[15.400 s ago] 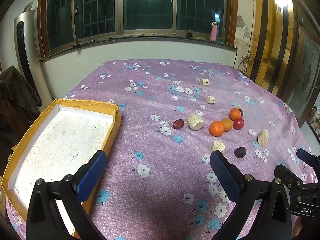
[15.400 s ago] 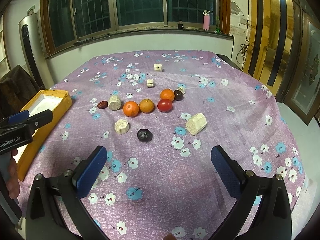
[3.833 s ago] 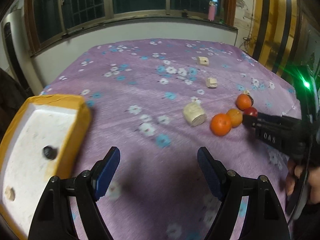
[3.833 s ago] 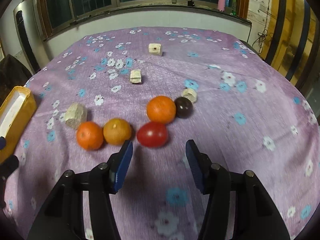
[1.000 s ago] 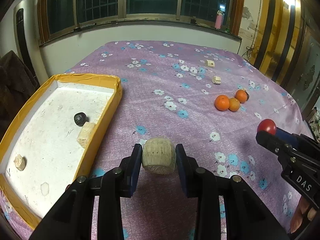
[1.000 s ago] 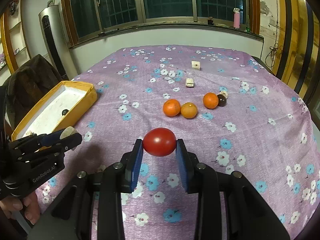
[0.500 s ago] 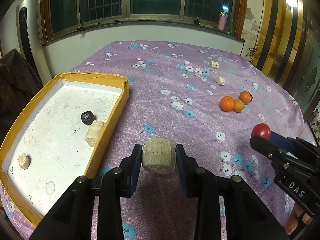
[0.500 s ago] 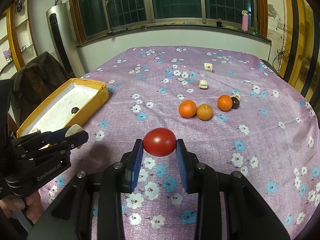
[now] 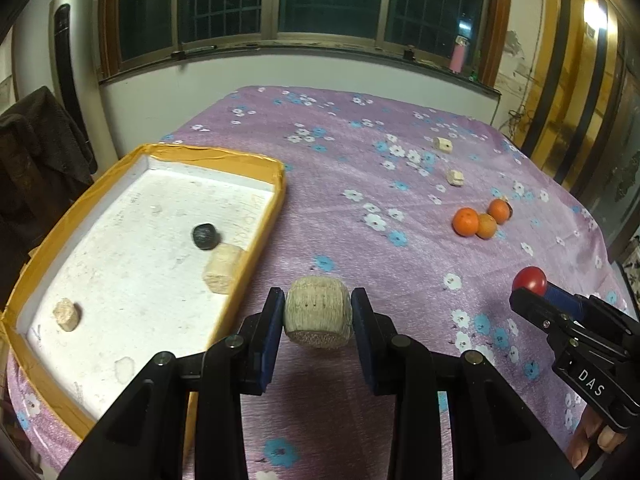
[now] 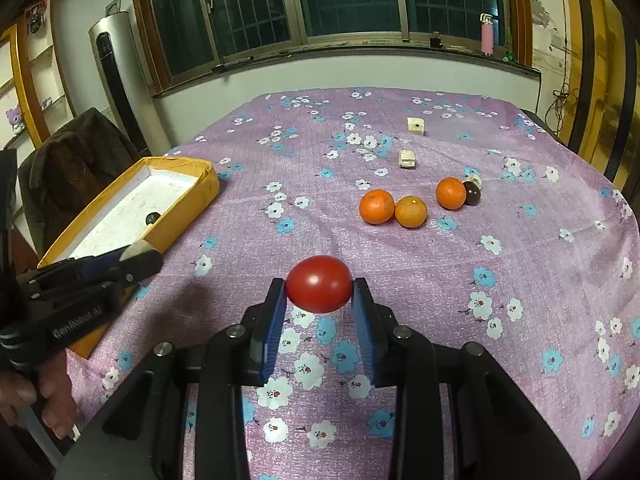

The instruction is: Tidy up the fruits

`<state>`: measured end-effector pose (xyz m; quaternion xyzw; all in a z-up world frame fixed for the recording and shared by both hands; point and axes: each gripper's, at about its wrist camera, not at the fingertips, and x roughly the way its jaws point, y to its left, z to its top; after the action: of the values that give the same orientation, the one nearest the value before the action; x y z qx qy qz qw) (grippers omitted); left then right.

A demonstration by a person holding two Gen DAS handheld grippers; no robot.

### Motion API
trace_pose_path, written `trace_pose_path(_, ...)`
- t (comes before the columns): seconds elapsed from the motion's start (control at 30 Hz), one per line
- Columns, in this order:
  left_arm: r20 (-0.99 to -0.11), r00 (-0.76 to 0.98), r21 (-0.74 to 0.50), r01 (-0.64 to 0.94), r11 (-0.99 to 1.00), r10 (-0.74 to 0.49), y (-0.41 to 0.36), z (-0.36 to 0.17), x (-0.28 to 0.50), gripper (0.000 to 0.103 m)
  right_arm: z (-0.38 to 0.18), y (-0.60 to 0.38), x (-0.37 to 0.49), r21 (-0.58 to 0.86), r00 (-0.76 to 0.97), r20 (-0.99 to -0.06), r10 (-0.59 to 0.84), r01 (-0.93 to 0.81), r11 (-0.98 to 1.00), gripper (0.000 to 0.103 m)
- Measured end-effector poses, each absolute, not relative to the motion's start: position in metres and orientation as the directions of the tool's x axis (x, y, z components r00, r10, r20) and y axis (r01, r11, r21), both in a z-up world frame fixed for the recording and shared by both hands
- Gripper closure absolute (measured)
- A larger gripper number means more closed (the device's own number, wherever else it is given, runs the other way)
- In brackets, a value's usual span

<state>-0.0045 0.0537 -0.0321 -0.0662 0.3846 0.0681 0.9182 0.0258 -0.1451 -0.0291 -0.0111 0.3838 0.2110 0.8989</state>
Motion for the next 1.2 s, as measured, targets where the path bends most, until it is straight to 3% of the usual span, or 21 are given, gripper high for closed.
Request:
trace_pose_path(0.67, -0.717, 0.614, -0.008, -0.482, 0.876, 0.331, 0.164, -0.025, -0.028, 0.070, -0.013, -0.056, 0.037, 0.173, 0.542, -0.661, 0.519, -0.564, 0.808, 0.068)
trace_pose_path(1.2, -0.727, 0.579, -0.005, -0.541, 0.841, 0.368, 0.201, -0.038, -0.025, 0.069, -0.022, 0.059, 0.052, 0.149, 0.433, -0.696, 0.573, -0.694, 0.705, 0.068)
